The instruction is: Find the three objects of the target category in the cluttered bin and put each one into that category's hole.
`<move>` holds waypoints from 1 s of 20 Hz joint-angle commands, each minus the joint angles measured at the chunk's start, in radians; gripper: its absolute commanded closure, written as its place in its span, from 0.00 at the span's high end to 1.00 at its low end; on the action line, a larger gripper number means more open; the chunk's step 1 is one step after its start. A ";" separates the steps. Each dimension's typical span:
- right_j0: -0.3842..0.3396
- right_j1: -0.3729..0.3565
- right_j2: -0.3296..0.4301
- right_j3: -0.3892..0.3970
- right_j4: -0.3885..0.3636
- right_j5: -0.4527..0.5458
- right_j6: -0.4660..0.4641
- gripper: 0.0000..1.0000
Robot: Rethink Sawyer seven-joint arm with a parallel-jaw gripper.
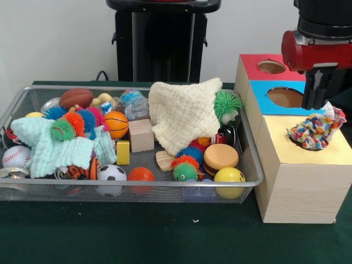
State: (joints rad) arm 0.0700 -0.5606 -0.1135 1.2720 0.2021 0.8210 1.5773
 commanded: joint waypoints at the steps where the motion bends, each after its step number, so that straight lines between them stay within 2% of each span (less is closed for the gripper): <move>1: -0.014 0.023 0.055 0.131 0.054 -0.055 0.253 0.00; 8: 0.000 0.029 0.047 0.135 0.074 -0.073 0.264 0.00; 13: 0.045 0.053 0.003 0.096 0.063 -0.063 0.312 0.00; 20: 0.074 0.094 -0.022 0.053 0.054 -0.065 0.316 0.00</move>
State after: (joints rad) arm 0.1331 -0.5356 -0.1369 1.2860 0.2471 0.7983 1.5875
